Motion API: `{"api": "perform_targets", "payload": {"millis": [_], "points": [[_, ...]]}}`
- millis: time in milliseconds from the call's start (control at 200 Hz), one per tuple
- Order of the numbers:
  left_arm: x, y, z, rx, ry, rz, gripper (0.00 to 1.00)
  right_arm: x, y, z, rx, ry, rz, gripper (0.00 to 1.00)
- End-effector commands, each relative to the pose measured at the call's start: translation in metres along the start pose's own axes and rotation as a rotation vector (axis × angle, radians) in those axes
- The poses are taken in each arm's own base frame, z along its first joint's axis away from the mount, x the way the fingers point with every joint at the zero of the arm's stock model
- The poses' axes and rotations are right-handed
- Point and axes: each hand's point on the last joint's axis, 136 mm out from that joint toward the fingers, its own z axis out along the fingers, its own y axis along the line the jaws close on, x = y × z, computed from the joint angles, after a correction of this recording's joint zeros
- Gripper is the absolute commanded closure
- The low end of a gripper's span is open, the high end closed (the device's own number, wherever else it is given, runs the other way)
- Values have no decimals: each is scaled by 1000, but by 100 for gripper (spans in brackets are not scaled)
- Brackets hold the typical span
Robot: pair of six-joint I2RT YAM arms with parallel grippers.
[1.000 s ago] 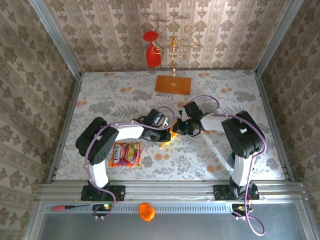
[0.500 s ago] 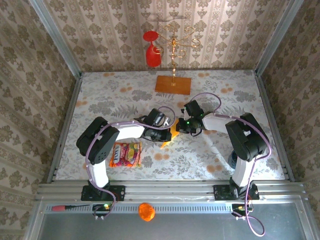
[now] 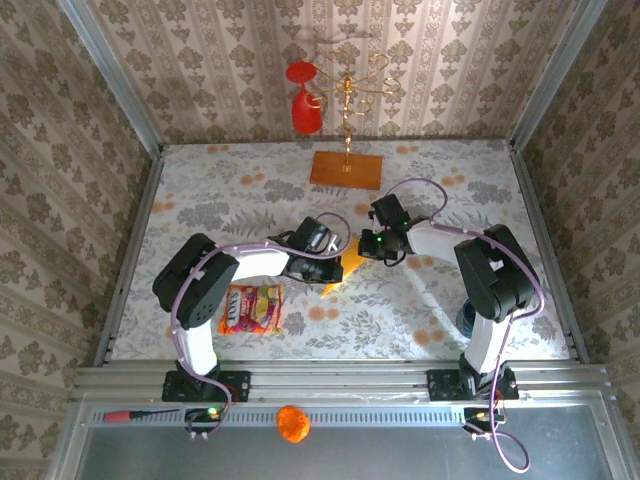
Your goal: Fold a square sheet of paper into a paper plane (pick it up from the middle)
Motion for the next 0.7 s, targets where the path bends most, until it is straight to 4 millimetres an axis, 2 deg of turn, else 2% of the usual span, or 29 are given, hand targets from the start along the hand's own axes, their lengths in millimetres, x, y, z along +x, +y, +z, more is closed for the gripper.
{"api": "perform_targets", "payload": {"millis": [0,245,525,695], "points": [[24,18,10,-68,86,-36,99,0,-11,0,44,-1,16,95],[25,19,10,-70,87,-42,99,7,-22,6,38,17,43,95],[28,19,11,-71,88,-52,99,22,-47,16,14,37,87,95],[30,21,10,-79,94,-57,99,23,-59,20,-26,23,138,95]]}}
